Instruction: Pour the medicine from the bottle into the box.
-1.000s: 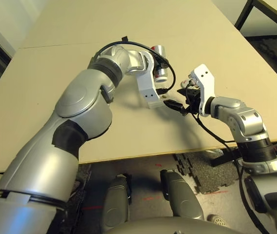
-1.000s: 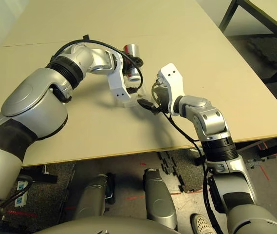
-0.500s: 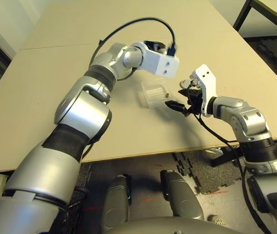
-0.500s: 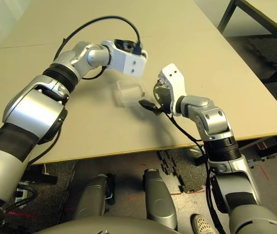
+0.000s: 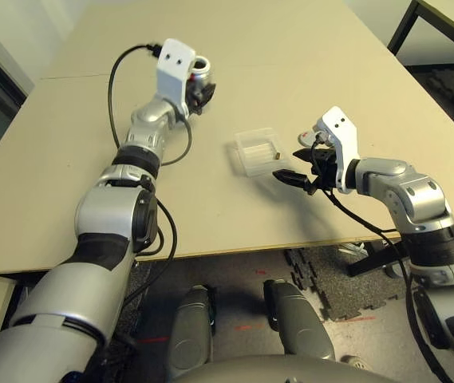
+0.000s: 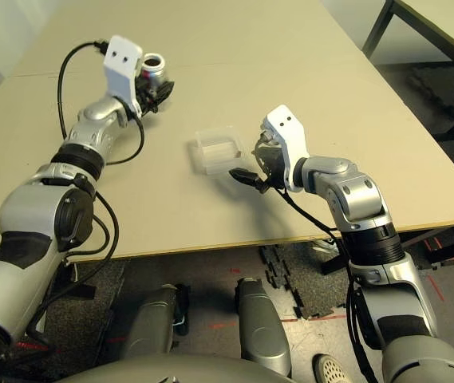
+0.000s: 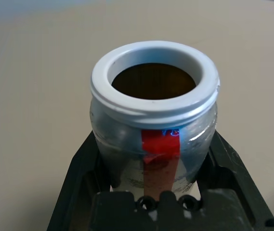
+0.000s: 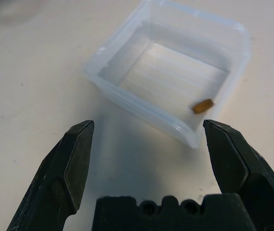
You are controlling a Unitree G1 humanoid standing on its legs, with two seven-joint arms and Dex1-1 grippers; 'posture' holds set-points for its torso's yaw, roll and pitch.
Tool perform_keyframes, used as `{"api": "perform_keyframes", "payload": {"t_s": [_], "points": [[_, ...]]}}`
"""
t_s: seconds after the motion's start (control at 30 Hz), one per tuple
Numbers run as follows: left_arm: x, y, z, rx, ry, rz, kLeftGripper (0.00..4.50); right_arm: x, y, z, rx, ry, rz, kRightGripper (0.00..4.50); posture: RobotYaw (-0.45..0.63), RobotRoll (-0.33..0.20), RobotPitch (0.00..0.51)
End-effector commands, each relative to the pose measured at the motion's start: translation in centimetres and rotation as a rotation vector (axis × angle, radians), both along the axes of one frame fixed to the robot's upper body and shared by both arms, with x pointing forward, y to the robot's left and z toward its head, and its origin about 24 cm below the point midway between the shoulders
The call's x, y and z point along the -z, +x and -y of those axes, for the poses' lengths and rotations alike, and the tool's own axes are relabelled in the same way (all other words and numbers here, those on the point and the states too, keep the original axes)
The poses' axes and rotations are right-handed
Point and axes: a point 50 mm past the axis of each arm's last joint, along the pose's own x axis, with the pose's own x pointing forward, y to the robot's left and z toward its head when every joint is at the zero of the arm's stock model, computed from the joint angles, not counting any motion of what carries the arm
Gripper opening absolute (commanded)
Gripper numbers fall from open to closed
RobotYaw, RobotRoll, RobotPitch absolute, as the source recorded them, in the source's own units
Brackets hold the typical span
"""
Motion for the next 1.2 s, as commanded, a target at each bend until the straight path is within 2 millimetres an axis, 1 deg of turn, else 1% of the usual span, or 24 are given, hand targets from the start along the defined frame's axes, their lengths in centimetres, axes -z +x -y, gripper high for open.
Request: {"api": "perform_keyframes", "payload": {"t_s": [0.03, 0.17, 0.37, 0.6, 0.8, 0.83, 0.87, 0.97, 1.2], "points": [[2.1, -0.6, -0.1, -0.037, -0.051, -0.04, 2.52, 0.0, -0.4, 0.2, -0.001, -0.005, -0.01, 4.5, -0.13, 0.0, 0.163], [3.6, -1.2, 0.0, -0.042, -0.064, -0.051, 2.52, 0.1, -0.6, 0.3, 0.012, -0.003, -0.014, 4.5, -0.14, 0.0, 0.166], [4.1, -1.4, 0.4, -0.028, -0.072, -0.045, 2.52, 0.1, -0.5, 0.6, 0.05, -0.004, 0.001, 4.5, -0.15, 0.0, 0.164], [4.1, -1.4, 0.5, -0.022, -0.063, -0.048, 2.52, -0.2, -0.5, 0.8, 0.059, -0.002, 0.011, 4.5, -0.16, 0.0, 0.159], [3.7, -1.3, 0.5, -0.001, -0.046, -0.033, 2.52, -0.2, -0.5, 0.8, 0.062, 0.0, 0.015, 4.5, -0.17, 0.0, 0.156], [3.6, -1.3, 0.5, 0.006, -0.04, -0.031, 3.24, -0.2, -0.5, 0.8, 0.062, 0.0, 0.015, 4.5, -0.17, 0.0, 0.156], [3.6, -1.3, 0.5, 0.011, -0.035, -0.03, 3.4, -0.2, -0.5, 0.8, 0.063, 0.001, 0.015, 4.5, -0.17, 0.0, 0.155], [3.4, -1.3, 0.6, 0.024, -0.022, -0.014, 4.47, -0.2, -0.6, 0.8, 0.064, 0.0, 0.015, 4.5, -0.17, 0.0, 0.155], [3.5, -1.4, 0.7, 0.035, -0.013, -0.002, 4.49, -0.2, -0.8, 0.7, 0.059, 0.003, 0.014, 4.5, -0.17, 0.0, 0.154]]}}
